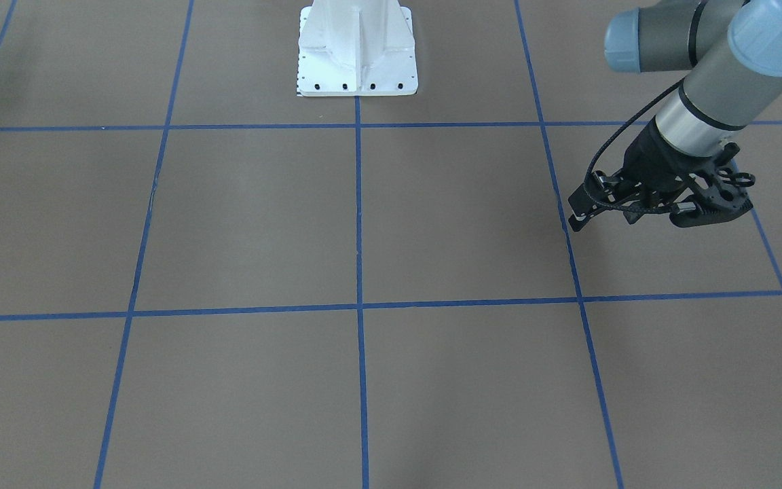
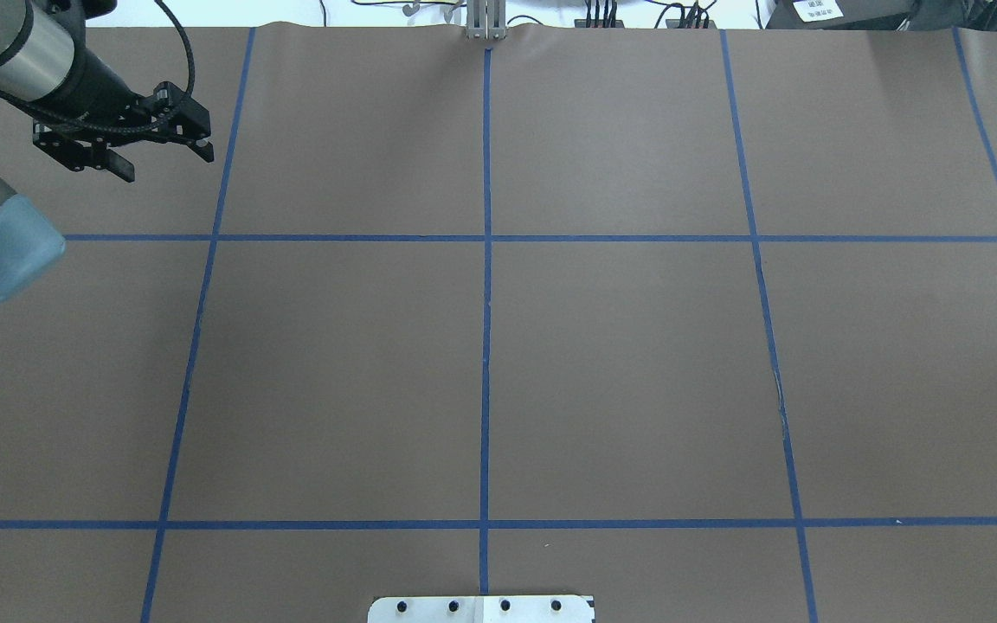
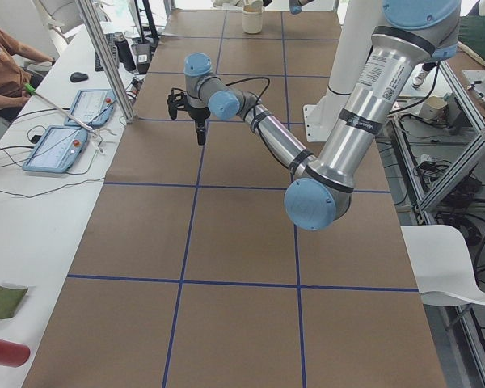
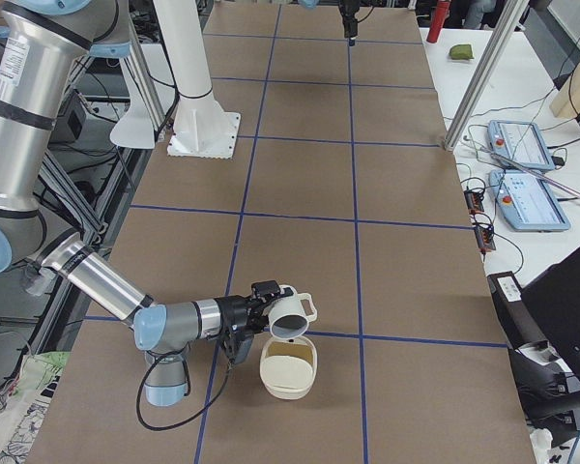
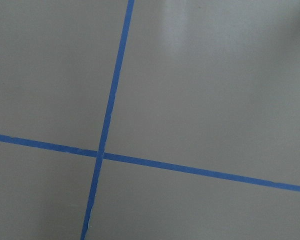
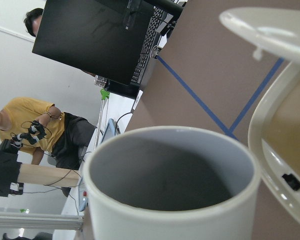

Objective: Left arm hands cup to right arm to dump lemon

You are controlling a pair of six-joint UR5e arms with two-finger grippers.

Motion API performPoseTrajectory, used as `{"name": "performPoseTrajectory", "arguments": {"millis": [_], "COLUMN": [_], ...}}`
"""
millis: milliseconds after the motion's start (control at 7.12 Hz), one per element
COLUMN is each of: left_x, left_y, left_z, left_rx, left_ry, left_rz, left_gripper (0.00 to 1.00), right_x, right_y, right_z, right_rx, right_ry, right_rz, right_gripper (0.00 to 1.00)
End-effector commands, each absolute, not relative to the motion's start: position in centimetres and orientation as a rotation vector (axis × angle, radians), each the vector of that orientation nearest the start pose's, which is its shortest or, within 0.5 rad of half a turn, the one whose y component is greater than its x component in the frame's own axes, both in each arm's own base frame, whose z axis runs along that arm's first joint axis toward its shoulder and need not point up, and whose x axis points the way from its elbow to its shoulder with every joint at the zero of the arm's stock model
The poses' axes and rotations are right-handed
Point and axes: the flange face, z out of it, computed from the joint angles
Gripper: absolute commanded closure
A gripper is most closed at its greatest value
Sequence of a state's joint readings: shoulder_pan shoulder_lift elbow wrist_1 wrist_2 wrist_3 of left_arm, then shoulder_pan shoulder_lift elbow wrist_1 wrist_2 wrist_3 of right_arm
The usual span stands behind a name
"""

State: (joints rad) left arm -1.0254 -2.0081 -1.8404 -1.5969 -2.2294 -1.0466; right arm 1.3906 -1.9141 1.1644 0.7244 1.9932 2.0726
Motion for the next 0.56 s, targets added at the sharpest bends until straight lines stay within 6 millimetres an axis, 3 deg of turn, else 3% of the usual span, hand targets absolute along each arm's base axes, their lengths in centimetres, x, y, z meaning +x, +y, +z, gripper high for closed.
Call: {"name": "performPoseTrajectory", "arguments": {"millis": [0, 421], "left_x": [25.2, 25.3], "left_y": [-55.4, -55.6], "left_z": [28.2, 27.6], "left_rx": [0.048, 0.054], "left_ry": [0.946, 0.950], "left_rz": [-0.221, -0.219], "left_gripper": [0.00, 0.00], "right_x": [5.4, 6.1], "right_y": [-25.6, -26.8], "right_z": [72.5, 71.9], "right_rx": [0.247, 0.113], "right_ry": [-1.772, -1.874], "right_rz": [1.294, 1.432], "right_gripper": [0.88, 0.87]}}
